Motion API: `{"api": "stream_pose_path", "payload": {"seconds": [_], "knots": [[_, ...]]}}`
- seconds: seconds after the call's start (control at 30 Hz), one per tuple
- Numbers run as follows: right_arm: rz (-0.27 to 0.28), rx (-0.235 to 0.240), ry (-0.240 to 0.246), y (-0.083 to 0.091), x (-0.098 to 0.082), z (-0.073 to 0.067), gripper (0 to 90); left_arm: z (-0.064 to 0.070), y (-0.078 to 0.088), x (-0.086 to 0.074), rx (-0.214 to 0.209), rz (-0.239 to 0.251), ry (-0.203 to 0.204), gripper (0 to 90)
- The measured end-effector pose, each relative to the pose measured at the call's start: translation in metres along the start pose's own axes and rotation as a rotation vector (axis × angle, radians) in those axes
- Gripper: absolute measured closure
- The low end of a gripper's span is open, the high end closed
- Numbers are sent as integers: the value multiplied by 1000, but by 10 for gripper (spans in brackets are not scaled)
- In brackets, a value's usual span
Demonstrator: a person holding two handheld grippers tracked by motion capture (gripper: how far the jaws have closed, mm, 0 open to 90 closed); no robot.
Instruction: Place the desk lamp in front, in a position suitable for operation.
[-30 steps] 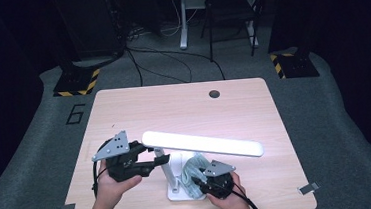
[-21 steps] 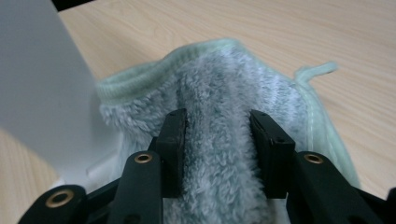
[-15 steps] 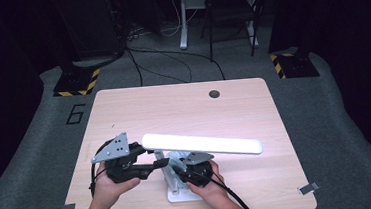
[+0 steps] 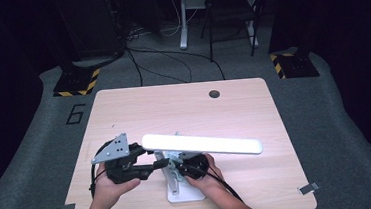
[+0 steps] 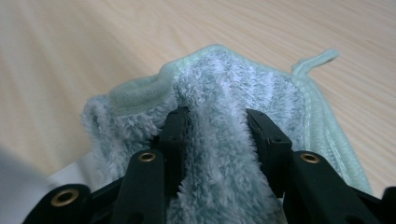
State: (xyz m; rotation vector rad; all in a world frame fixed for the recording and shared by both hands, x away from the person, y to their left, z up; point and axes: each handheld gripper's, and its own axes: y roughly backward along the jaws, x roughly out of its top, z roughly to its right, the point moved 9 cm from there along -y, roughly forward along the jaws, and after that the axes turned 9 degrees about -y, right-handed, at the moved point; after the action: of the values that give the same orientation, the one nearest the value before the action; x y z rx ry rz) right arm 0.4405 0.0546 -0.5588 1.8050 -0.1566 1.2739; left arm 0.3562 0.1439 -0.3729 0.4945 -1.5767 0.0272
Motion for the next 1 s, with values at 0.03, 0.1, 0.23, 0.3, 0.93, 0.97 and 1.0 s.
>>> {"api": "stream_pose_path", "payload": {"seconds": [0.03, 0.1, 0.23, 0.3, 0.93, 0.97, 1.0], "knots": [[5, -11, 2, -1, 2, 4, 619, 0, 0, 0, 1, 1, 0, 527], [2, -49, -46, -4, 3, 15, 625, -1, 0, 0, 5, 1, 1, 527], [5, -105, -86, -9, 5, 36, 626, 0, 0, 0, 9, 1, -1, 528], [-9, -112, -114, -10, 6, 41, 625, -1, 0, 0, 12, -1, -2, 529], [8, 28, 29, -12, 9, -6, 638, -1, 0, 0, 19, -3, 0, 530], [6, 21, 26, -13, 9, -4, 638, -1, 0, -1, 17, -2, 1, 530], [8, 8, 28, -14, 11, -1, 638, -1, -1, 0, 18, 3, 2, 530]]}}
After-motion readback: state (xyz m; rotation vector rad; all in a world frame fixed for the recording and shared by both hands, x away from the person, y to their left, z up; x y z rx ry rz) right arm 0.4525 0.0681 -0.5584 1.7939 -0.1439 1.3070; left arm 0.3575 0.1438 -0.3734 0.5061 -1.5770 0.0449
